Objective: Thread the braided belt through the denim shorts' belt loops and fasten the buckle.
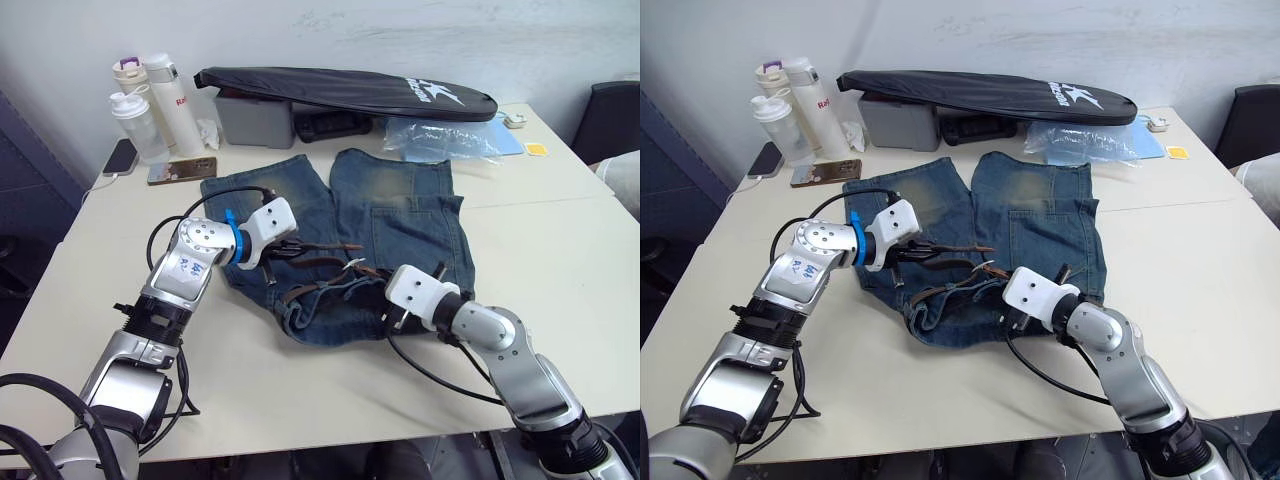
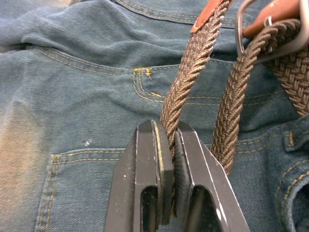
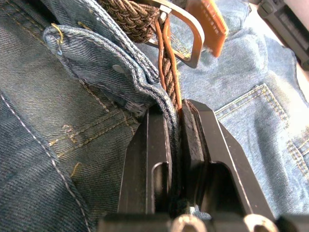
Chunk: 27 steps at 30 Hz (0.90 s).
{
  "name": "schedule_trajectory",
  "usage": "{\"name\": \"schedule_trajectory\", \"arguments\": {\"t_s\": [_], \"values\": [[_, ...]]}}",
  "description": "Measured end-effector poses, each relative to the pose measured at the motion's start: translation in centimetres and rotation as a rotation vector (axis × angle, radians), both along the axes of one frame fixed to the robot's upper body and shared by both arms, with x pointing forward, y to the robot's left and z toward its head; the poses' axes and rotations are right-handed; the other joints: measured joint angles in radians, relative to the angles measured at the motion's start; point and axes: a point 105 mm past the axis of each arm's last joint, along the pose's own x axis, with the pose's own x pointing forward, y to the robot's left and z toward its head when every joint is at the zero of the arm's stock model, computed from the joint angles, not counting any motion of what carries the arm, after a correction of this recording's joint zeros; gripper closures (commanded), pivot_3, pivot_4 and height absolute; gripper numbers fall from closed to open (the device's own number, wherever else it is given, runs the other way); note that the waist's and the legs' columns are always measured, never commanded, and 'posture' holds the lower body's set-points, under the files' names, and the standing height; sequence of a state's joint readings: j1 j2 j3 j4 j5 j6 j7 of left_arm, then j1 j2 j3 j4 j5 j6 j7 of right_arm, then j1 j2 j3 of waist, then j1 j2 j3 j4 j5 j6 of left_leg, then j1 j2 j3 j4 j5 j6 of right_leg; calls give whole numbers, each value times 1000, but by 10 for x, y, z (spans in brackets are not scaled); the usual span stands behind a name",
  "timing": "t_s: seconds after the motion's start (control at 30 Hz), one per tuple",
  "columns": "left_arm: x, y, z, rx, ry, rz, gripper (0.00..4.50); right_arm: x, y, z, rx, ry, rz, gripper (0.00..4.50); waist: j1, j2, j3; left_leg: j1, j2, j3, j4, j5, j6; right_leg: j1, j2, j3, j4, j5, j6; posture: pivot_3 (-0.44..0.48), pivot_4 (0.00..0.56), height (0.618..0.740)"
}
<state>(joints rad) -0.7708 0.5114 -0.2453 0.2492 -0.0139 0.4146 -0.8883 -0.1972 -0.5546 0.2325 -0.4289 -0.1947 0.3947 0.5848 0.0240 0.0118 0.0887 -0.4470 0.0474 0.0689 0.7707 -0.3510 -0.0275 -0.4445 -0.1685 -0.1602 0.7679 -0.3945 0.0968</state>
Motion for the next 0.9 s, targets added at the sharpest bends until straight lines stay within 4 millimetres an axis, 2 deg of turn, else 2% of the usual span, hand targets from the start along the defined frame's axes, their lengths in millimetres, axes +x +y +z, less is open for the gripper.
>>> {"name": "schedule_trajectory", "arguments": {"t_s": [0.37,0.9], "values": [[-4,1,7,34,-72,-76,4500,0,0,0,-6,-4,-1,4476,0,1,-1,0,0,0,0,0,0,0,0,0,0,0,0,0,150,622],[-7,5,3,106,-119,-119,4500,0,0,0,-9,-6,-1,4476,-1,1,-1,-1,0,0,0,0,1,0,0,-1,0,0,0,0,150,622]]}}
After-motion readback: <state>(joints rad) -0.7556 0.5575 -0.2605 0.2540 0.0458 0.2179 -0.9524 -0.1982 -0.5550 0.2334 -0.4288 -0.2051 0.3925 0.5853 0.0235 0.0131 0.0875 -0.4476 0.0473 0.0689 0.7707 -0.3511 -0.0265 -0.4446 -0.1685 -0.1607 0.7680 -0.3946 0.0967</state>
